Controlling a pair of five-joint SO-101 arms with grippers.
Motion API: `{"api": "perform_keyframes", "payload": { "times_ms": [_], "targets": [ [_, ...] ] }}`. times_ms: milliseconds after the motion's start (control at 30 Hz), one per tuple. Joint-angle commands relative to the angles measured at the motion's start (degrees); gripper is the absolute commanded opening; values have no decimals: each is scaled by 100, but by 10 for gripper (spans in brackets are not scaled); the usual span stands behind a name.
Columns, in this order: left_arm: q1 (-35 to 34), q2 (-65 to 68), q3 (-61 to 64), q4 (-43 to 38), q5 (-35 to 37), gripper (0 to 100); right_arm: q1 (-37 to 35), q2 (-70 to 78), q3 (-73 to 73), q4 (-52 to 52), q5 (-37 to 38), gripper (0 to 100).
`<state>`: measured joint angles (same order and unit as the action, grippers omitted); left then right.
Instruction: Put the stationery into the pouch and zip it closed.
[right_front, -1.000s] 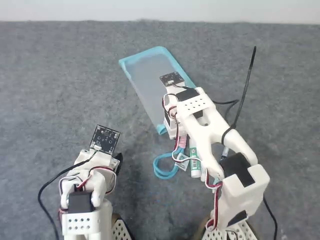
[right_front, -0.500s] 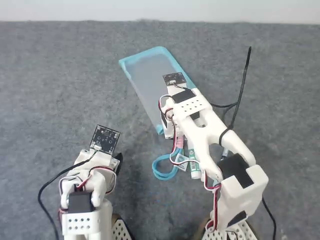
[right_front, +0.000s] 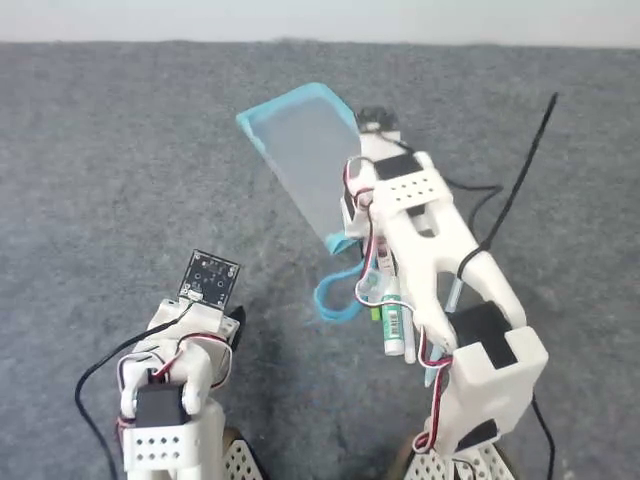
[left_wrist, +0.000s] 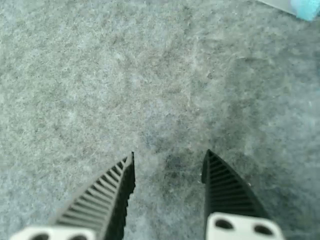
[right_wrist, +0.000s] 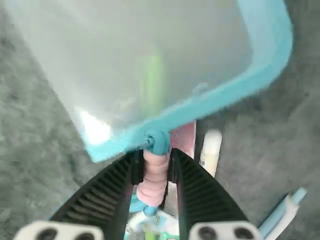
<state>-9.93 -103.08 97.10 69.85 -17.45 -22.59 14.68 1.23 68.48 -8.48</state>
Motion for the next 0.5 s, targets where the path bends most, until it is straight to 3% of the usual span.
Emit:
{"api": "perform_keyframes", "payload": {
  "times_ms": [0,233,467],
  "targets": [
    [-18,-44,-48,-105,-44,207,4,-154,-677,84,633,63],
    [-35,-44,-48,-105,-44,207,-277,866,-1635,171,747,63],
    [-35,-44,-48,-105,-44,207,-312,1446,-2479,1411,2066,96]
  ]
}}
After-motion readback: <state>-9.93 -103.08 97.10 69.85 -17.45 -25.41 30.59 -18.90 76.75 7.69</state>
